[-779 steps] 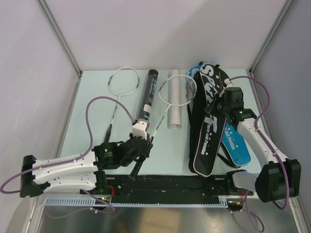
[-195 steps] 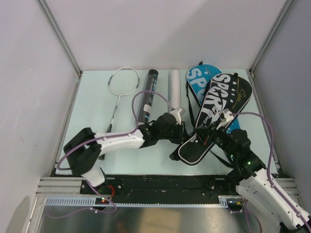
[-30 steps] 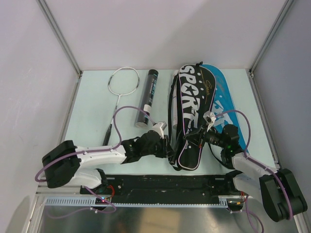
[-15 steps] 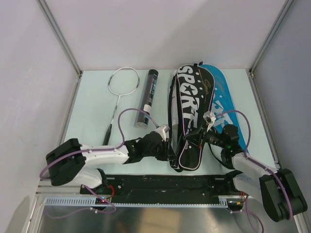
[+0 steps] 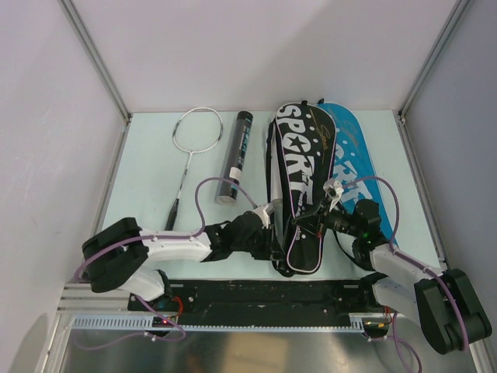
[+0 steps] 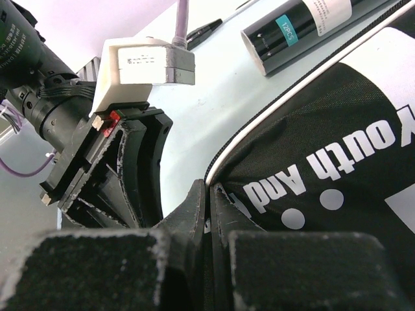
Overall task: Pack up the badminton gear
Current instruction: Place the racket in the racket bag, then pick up the racket from the center of the board.
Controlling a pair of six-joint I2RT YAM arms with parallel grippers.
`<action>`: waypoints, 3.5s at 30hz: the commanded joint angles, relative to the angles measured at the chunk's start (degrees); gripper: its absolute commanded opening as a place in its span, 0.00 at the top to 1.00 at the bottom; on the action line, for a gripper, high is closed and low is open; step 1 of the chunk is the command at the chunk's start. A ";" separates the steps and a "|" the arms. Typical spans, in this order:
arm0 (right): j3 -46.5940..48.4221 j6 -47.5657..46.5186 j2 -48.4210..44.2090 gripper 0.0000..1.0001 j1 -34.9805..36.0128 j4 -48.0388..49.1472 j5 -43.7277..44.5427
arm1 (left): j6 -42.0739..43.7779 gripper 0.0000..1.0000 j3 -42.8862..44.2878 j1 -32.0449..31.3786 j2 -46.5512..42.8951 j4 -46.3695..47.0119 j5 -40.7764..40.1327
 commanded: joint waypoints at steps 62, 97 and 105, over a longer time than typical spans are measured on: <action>-9.22 16.22 -15.79 1.00 -1.76 7.38 18.63 | 1.69 0.41 10.79 -1.01 5.80 19.58 -6.85; -10.08 17.38 -18.11 1.00 -4.06 7.55 17.20 | 32.33 0.35 18.49 22.93 -20.51 -39.97 -29.47; -9.46 17.64 -20.56 1.00 -4.71 4.34 17.06 | 35.44 0.31 17.05 46.89 -14.85 -46.60 -20.00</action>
